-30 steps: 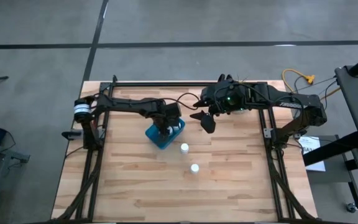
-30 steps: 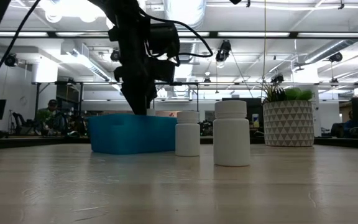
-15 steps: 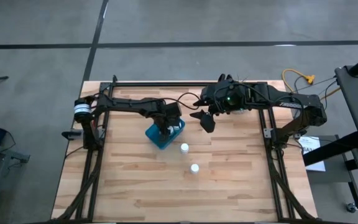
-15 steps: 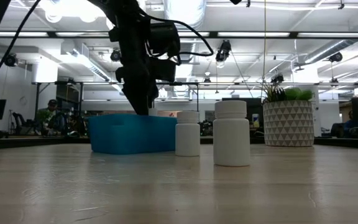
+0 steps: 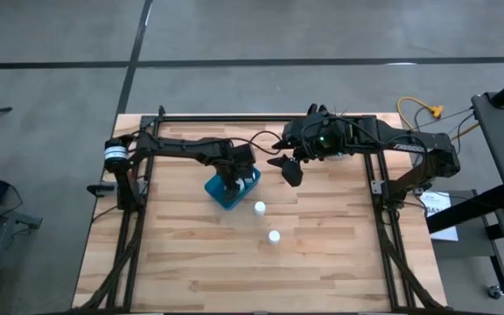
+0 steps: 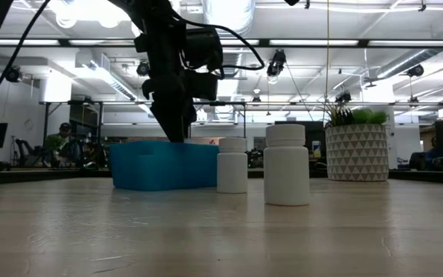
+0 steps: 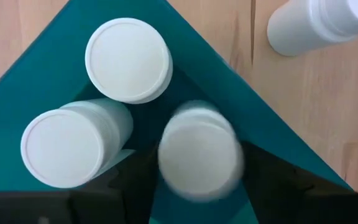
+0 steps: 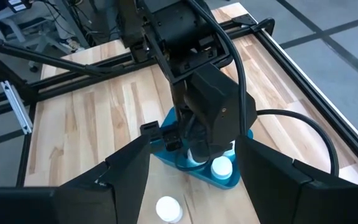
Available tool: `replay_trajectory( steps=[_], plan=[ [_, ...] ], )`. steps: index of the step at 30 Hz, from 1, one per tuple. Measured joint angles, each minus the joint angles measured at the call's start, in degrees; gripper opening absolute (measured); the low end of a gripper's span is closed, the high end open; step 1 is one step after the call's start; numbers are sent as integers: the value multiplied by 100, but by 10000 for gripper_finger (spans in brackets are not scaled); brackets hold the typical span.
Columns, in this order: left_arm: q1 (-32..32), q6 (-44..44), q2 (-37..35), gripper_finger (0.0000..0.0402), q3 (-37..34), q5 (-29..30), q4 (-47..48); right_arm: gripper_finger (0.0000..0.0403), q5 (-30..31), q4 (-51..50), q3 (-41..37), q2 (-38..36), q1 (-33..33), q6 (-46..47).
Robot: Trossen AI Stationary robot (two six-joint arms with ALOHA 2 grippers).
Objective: Pick and place pill bottles into a basket
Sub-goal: Put the left white pill bottle into the blue container, then put the top white pill bottle into the blue container
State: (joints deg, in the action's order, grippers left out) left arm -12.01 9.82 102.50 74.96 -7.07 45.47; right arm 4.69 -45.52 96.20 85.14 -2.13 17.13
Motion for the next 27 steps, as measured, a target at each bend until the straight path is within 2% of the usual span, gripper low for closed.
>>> replay_trajectory(
  steps=[12,20,27],
  plan=[
    [2,-45,-14,253,152,8,138,226,-4,0,0,7,0,74],
    [17,-161,-140,256,800,17,649,226,-15,150,0,-13,11,58],
    [106,-398,-661,256,1086,23,592,226,48,309,0,-286,20,37]
  ],
)
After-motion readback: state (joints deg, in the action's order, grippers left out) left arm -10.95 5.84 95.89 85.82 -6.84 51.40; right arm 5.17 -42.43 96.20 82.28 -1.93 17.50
